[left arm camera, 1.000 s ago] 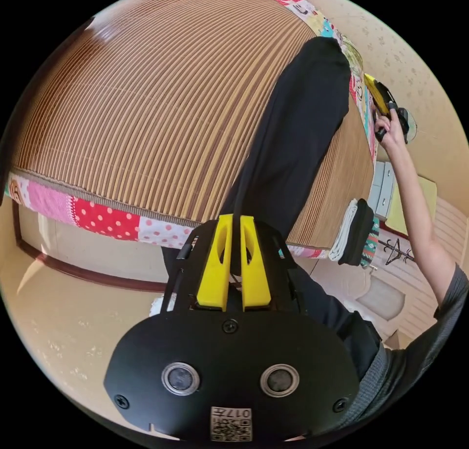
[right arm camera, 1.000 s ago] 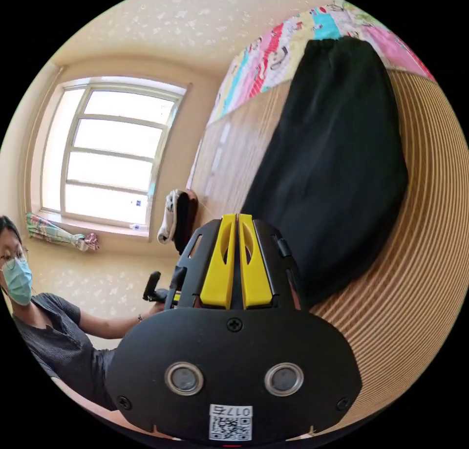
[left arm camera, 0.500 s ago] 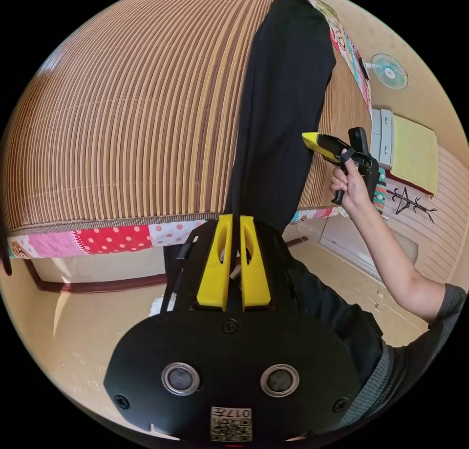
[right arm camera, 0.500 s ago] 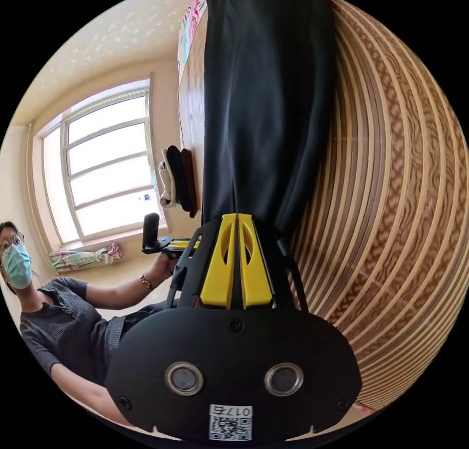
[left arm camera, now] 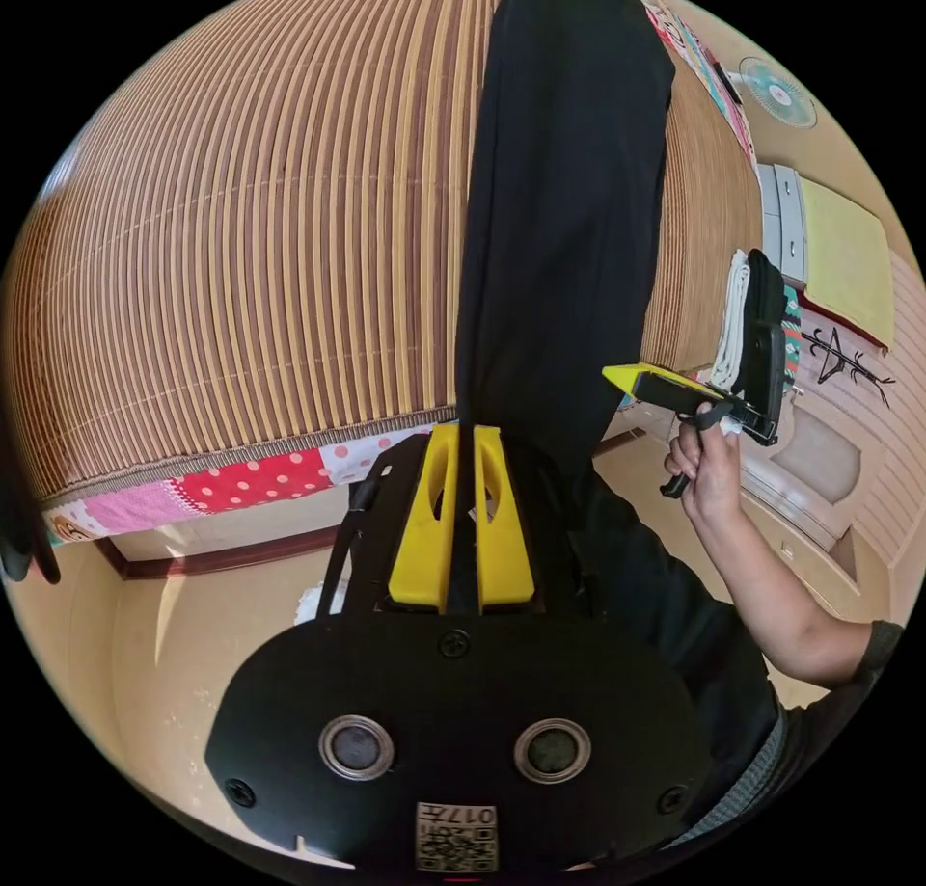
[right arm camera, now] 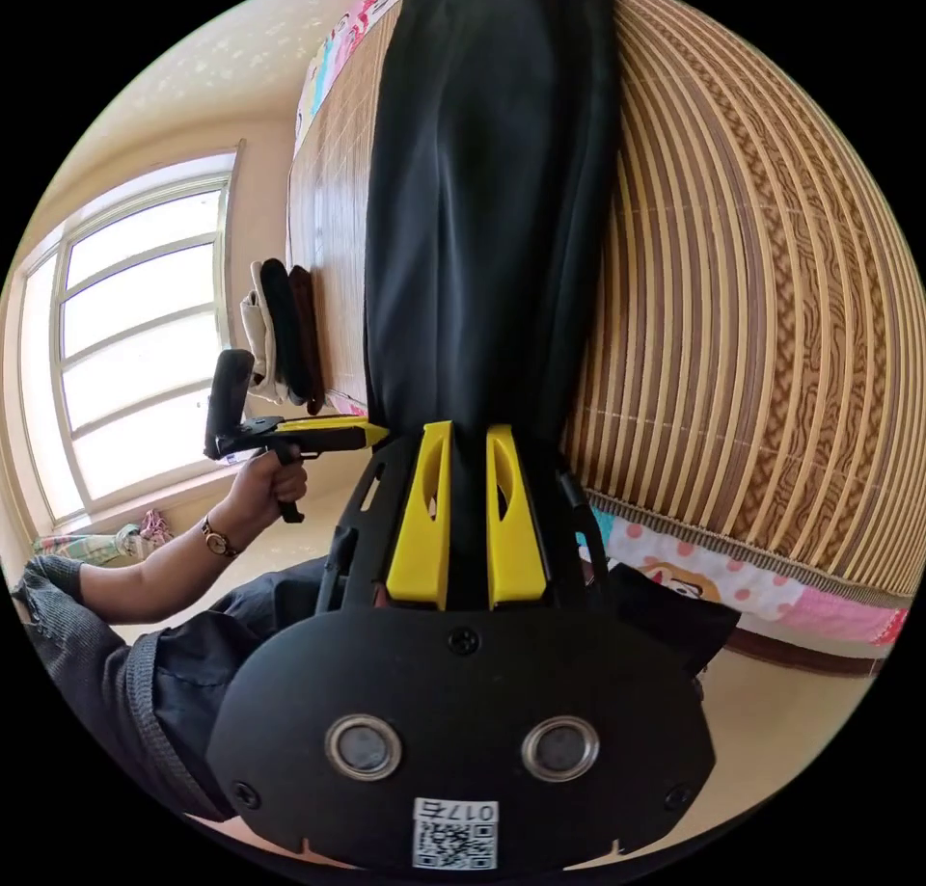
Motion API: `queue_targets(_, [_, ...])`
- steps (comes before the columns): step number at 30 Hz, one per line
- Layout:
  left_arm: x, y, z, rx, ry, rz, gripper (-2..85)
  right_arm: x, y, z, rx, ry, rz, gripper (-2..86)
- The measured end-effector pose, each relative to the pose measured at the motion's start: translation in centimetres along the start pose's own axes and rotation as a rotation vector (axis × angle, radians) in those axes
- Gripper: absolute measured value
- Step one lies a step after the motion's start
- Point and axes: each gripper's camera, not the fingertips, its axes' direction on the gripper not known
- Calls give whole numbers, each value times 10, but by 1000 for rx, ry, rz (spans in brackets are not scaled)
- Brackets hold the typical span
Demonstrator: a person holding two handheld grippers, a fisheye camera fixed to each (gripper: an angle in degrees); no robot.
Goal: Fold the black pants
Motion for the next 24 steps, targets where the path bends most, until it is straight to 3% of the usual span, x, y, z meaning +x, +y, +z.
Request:
queue_targets(5, [3,3,-9,-37,7,60,8,-14,1,-26,0,-113,-33,28])
queue_targets(10, [20,25,-34,2,228,301,8,-52,28,-68,105,-48,-81,23])
queue_targets(16, [-9,42,-16,46,233,129,13,-26,16,-29,7,-25,52,28])
queue_targets(19, [-12,40,-8,19,216,49,23,-37,18,-38,94,-57,55,40])
queue_targets(24, [-5,34,-45,200,188,43,66,-38,1,-52,147,-12,110,86])
